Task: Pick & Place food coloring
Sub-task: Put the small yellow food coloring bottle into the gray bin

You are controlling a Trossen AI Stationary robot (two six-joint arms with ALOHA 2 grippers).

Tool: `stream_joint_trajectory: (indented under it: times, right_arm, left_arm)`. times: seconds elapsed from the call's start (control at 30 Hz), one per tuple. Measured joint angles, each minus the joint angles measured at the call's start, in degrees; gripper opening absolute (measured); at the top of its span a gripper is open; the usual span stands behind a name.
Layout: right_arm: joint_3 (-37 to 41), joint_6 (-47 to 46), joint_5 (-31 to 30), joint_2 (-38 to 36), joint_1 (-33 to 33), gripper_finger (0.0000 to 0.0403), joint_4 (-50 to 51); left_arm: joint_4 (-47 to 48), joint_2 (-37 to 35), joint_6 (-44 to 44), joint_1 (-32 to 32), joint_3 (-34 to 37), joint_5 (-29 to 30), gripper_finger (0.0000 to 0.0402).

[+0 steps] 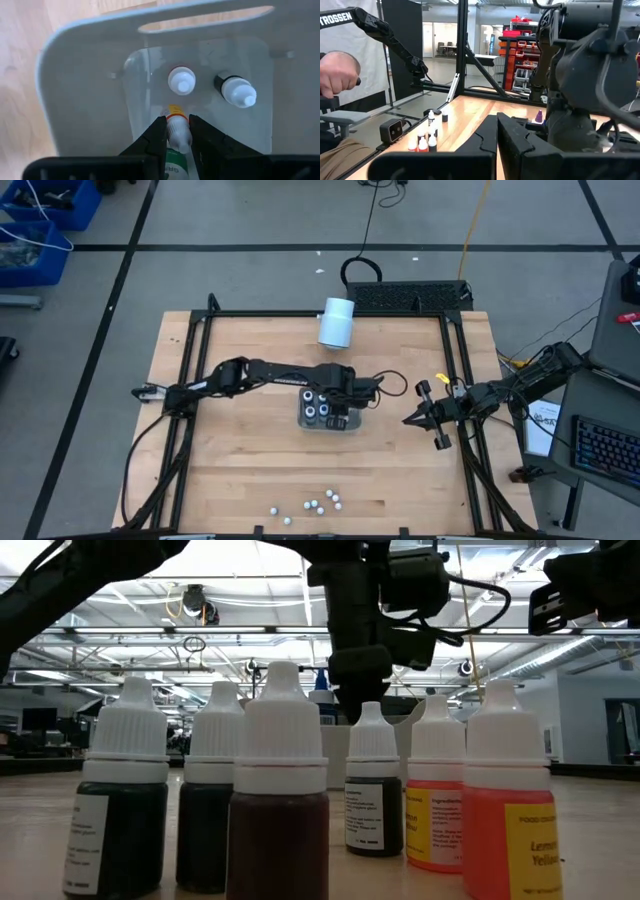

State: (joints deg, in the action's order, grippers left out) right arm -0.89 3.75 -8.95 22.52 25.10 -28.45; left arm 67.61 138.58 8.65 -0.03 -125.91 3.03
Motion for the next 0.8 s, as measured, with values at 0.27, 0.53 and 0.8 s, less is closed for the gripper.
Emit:
stream_joint_trajectory:
  times: [0.27,0.53,0.8]
  right_arm:
    - [0.00,-0.02,0.00,0.00,-0.01,0.0000,0.00]
    - [0.00,0.07,0.00,0.00,0.01,0.0000,0.00]
    - [0.00,0.24,0.00,0.00,-0.01,0.0000,0.00]
  left_arm:
    - [-1.48,-0.22,0.27,0.07,3.74,0.00,0.0071]
    - [-2.82,-0.45,0.55,0.09,5.12,0.07,0.0072]
    - [-4.99,-0.93,0.40,-0.34,5.34,-0.70,0.0099]
